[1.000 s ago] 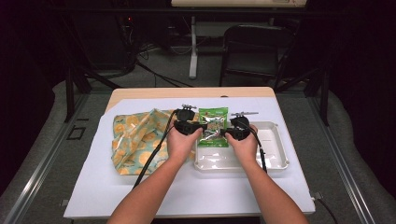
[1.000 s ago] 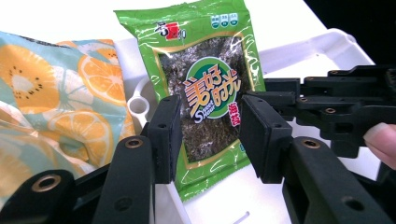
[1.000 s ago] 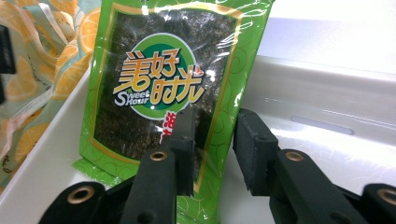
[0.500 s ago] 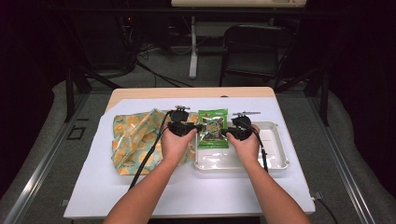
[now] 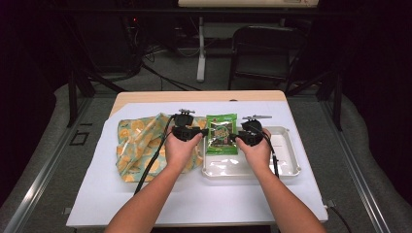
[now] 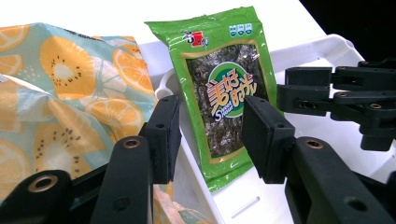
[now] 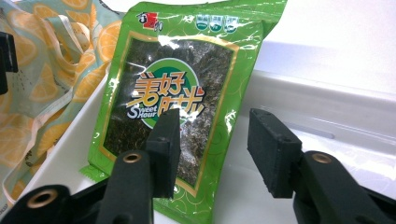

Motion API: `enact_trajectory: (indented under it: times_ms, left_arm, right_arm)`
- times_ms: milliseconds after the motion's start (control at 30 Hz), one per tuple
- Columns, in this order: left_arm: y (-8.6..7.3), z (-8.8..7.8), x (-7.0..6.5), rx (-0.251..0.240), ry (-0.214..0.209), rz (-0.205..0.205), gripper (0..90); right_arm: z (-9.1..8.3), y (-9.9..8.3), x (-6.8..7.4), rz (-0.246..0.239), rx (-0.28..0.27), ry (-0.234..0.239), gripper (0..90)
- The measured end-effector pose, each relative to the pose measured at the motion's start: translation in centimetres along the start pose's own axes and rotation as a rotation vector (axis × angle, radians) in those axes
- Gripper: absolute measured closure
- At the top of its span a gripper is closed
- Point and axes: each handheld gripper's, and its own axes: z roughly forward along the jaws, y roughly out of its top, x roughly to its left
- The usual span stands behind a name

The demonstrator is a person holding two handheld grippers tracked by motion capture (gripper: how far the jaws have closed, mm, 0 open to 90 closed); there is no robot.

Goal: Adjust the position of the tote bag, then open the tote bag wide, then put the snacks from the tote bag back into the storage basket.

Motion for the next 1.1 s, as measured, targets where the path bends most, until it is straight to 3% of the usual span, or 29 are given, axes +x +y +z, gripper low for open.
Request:
enact_trajectory:
  times_ms: [833,1100]
  left_arm:
    - [-0.2,-1.6,0.3,-0.018,0.005,0.035,57.1]
    - [-0.4,-2.9,0.5,-0.03,-0.004,0.052,56.2]
  right_arm:
    - [-2.0,-0.1,2.0,-0.068,-0.026,0.046,49.9]
    - [-3.2,-0.5,2.7,-0.098,-0.038,0.073,49.6]
